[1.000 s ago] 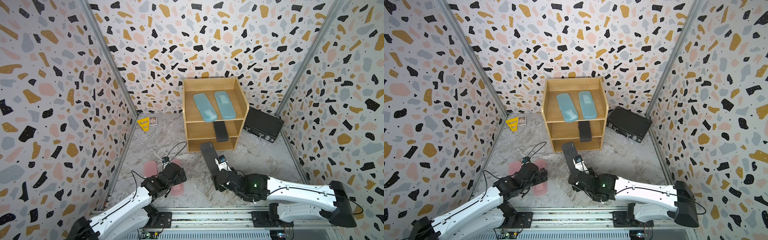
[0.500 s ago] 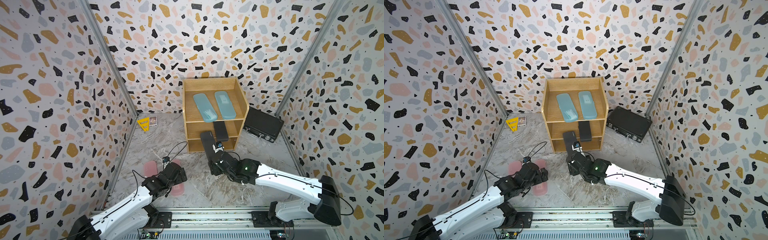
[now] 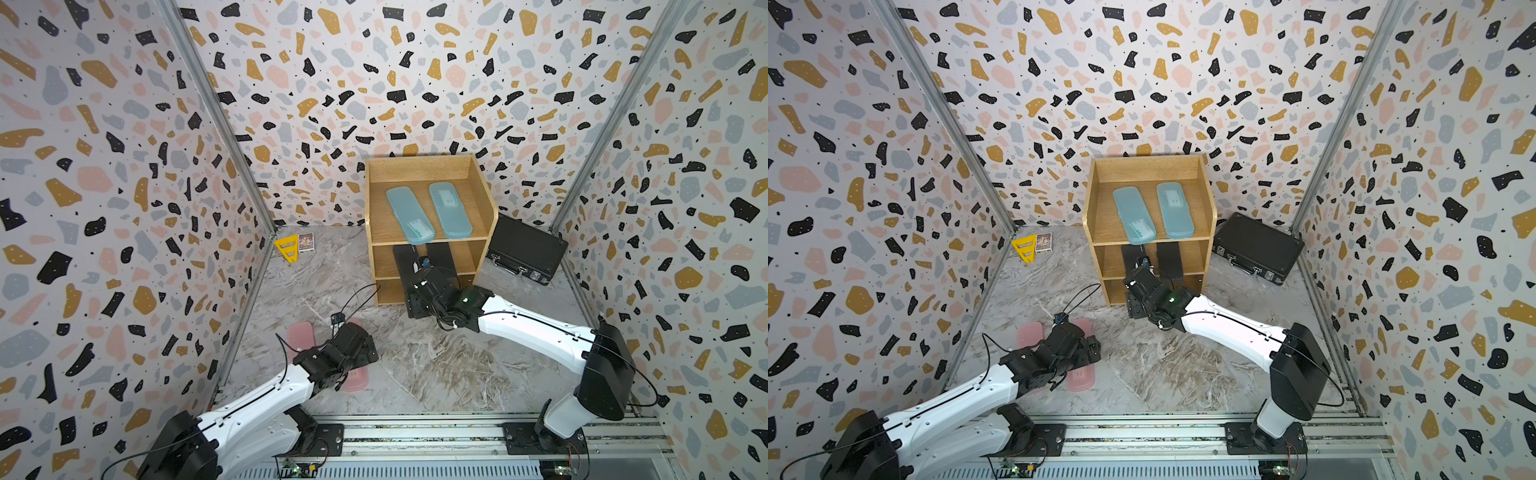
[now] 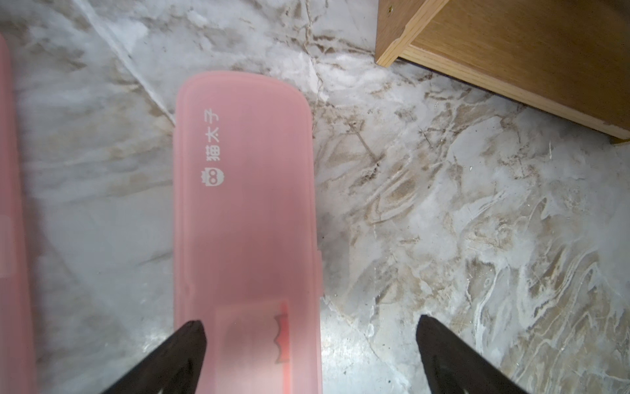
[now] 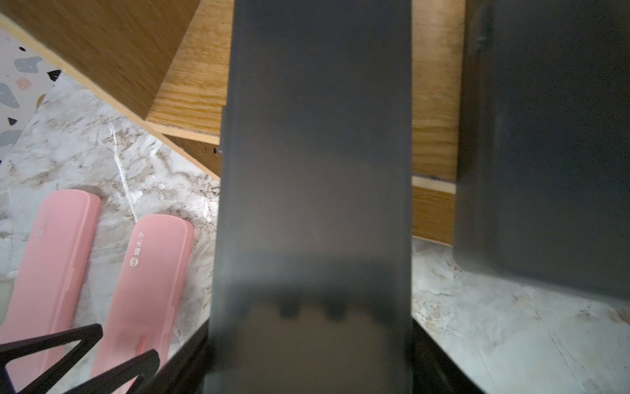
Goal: Place the pencil cases on the shelf according to color
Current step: Place the pencil case on the shelf.
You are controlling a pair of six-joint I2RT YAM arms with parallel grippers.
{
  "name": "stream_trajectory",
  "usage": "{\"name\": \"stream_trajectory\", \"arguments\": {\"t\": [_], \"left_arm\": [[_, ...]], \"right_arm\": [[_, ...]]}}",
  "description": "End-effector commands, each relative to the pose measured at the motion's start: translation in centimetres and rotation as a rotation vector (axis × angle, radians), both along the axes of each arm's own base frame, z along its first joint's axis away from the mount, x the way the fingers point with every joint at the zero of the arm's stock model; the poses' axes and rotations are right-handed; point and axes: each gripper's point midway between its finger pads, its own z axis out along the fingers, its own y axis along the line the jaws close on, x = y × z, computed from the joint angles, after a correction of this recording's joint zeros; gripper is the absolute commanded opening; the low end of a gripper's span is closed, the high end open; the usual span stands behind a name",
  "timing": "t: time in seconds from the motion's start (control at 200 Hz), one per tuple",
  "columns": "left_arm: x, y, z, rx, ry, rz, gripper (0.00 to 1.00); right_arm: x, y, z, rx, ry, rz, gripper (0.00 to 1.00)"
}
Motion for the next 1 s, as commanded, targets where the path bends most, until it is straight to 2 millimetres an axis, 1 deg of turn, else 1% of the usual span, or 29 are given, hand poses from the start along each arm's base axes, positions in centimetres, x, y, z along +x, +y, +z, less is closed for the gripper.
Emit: {"name": "stream_trajectory", "arguments": {"t": [0.0,0.14,0.255,0.355,0.4,0.45,0.531,0.721,0.816,0.886,0.996], "left_arm": [[0.8,-0.7,0.7,-0.030,-0.034,-0.009,1.00],[1.0,-0.9,0.7,-0.031,-0.038,-0.012,1.00],[1.1,-1.0,0.7,-0.028,-0.034,-0.021,1.00],[1.1,-1.1,0.7,-0.024,-0.029,-0.029,1.00],[1.1,-1.1,0.7,-0.025,-0.030,-0.029,1.00],[1.1,-1.1,0.7,-0.025,-0.030,-0.029,1.00],[1.1,-1.1,0.8,-0.026,-0.032,-0.031,1.00],[0.8,-0.9,0.8,-0.024,-0.033,-0.030,1.00],[0.7,-0.7,0.9,-0.027,-0.036,-0.028,1.00],[0.7,-0.8,1.1,-0.032,-0.041,-0.029,1.00],[0.5,-1.0,1.2,-0.032,-0.035,-0.050,1.00]], "right_arm": [[1.2,0.7,2.0,0.022,-0.038,0.006,0.37],[2.2,1.1,1.6,0.016,-0.030,-0.009,0.39],[2.7,1.5,1.5,0.022,-0.026,-0.016,0.52],[2.6,1.6,1.8,0.034,-0.026,-0.015,0.72],[2.6,1.6,2.1,0.041,-0.028,-0.018,0.77],[2.6,1.5,2.4,0.048,-0.033,-0.020,0.80],[2.6,1.4,3.0,0.054,-0.041,-0.021,0.81],[2.2,1.1,5.0,0.086,-0.064,-0.013,0.87],[1.8,0.5,5.7,0.089,-0.066,-0.013,0.88],[1.2,0.0,6.3,0.094,-0.063,-0.006,0.88],[-0.2,-0.9,6.6,0.081,-0.032,0.019,0.88]]}}
